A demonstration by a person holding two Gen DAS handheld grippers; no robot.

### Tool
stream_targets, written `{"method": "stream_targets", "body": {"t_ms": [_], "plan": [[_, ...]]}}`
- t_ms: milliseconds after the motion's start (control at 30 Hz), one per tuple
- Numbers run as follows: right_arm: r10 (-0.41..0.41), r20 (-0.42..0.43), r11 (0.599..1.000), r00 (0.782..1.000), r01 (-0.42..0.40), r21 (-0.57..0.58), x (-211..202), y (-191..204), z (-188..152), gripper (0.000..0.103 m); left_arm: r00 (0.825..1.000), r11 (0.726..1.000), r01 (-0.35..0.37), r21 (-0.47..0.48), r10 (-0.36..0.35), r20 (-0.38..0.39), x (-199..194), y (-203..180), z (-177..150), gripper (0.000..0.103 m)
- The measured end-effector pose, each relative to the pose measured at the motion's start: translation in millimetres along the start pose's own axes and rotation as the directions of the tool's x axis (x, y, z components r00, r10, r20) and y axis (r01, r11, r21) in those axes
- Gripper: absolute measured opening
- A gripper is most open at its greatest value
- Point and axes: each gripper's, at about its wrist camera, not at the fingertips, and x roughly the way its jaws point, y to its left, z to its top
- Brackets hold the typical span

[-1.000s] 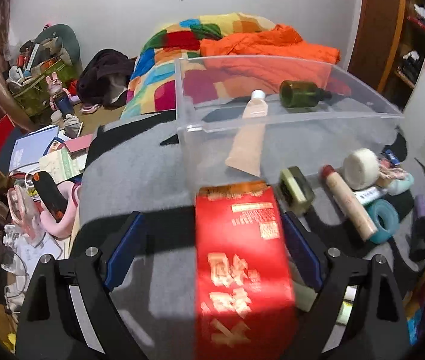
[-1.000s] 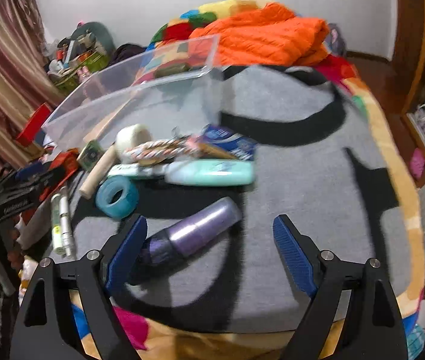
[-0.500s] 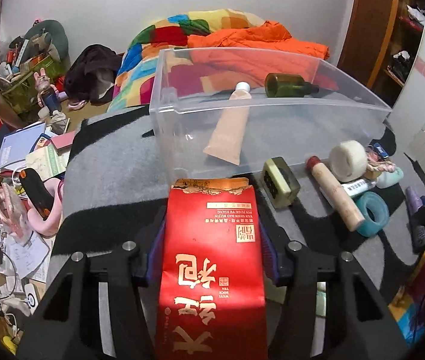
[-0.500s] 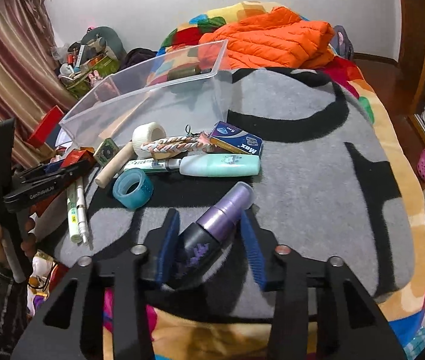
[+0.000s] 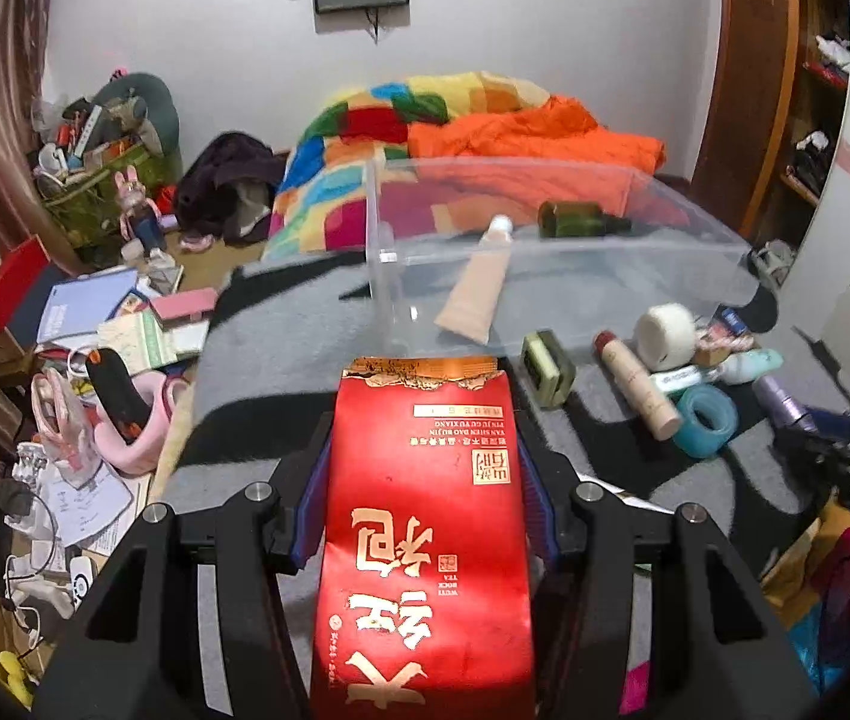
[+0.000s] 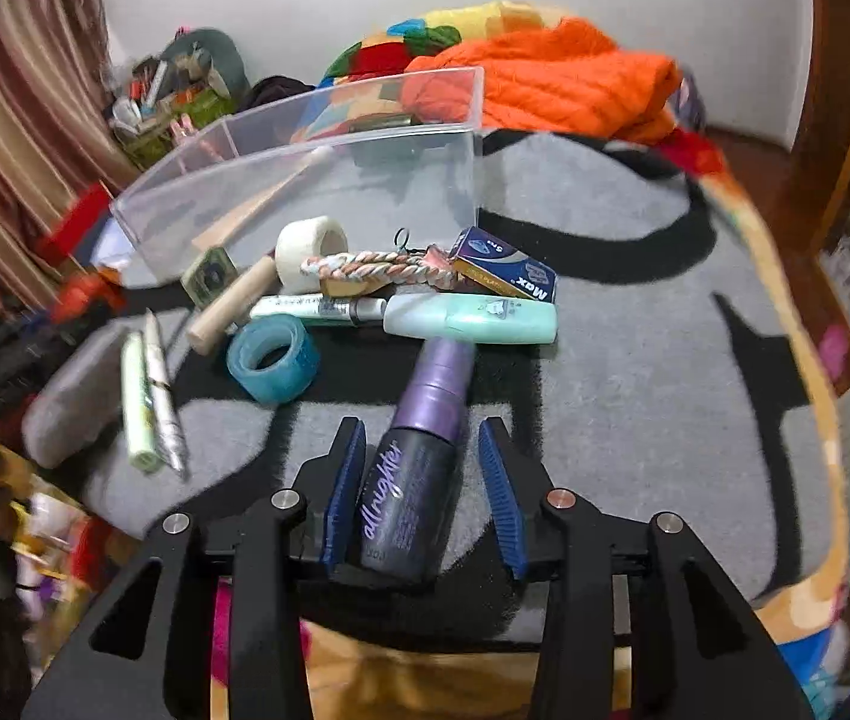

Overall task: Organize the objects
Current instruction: 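Place the red packet and purple spray bottle into the clear box, release both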

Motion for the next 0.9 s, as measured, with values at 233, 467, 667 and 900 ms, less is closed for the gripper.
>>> {"method": "stream_targets", "body": {"t_ms": [233, 467, 667, 900], "plan": [[0.001, 0.049, 0.999, 0.999, -0.003, 0.038, -16.7, -13.5, -4.7, 0.023, 0.997, 1.000, 0.026, -0.012, -0.025, 0.080, -22.4, -1.6, 16.7, 0.053], [0.040, 0.156, 0.998, 0.987, -0.047, 0.046, -45.4, -24.4, 25.7, 0.023, 0.991, 0.998, 0.037, -0.044, -0.031, 0.130, -25.2, -1.0, 40.4, 0.053], [0.061, 0.252, 0.998, 0.966, -0.058, -0.022, -55.3, -14.0, 74.9, 0.023, 0.989, 0.998, 0.038, -0.045, -0.032, 0.143, -16.4, -3.8, 63.3, 0.053], [0.130, 0.236, 0.987, 0.963, -0.104, -0.120, -27.3, 5.0, 127.3, 0.023, 0.993, 0.998, 0.045, -0.039, -0.040, 0.111, 10.7, -7.1, 91.5, 0.053]]}}
